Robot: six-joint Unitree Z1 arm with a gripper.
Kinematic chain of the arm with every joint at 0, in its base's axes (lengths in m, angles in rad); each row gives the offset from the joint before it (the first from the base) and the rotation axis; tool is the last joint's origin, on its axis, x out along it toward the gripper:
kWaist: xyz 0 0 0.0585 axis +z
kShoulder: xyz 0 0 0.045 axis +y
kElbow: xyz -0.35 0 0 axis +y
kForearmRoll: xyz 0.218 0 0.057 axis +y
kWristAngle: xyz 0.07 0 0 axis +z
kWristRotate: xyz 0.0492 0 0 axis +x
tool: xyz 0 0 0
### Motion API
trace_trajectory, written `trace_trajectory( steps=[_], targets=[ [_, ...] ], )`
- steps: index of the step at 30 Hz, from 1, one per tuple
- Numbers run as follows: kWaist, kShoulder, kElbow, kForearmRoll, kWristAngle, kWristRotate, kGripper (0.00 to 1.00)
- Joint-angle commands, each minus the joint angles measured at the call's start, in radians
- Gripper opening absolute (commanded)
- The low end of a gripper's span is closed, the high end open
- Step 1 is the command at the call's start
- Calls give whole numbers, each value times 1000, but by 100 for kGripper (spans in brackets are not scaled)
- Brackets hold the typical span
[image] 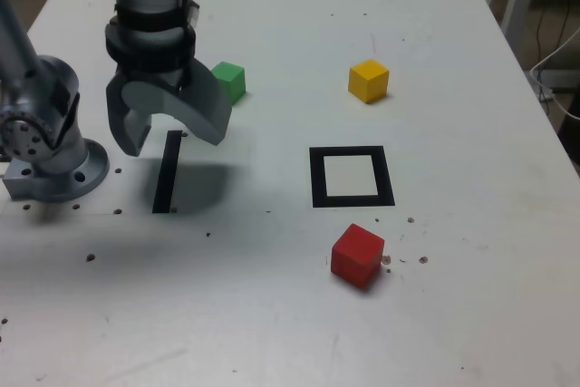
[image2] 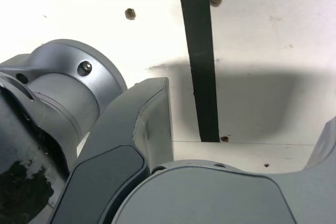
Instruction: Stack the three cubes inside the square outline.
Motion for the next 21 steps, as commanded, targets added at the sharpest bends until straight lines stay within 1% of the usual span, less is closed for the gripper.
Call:
trace_trajectory(
  steps=[1, 6, 14, 21],
  targets=[
    [-24, 13, -32, 18, 2, -9, 99],
    [-91, 46, -105, 55, 1, -34, 99],
    [-216, 138, -263, 115, 0, -70, 99],
    [-298, 205, -393, 171, 4, -89, 99]
  ],
)
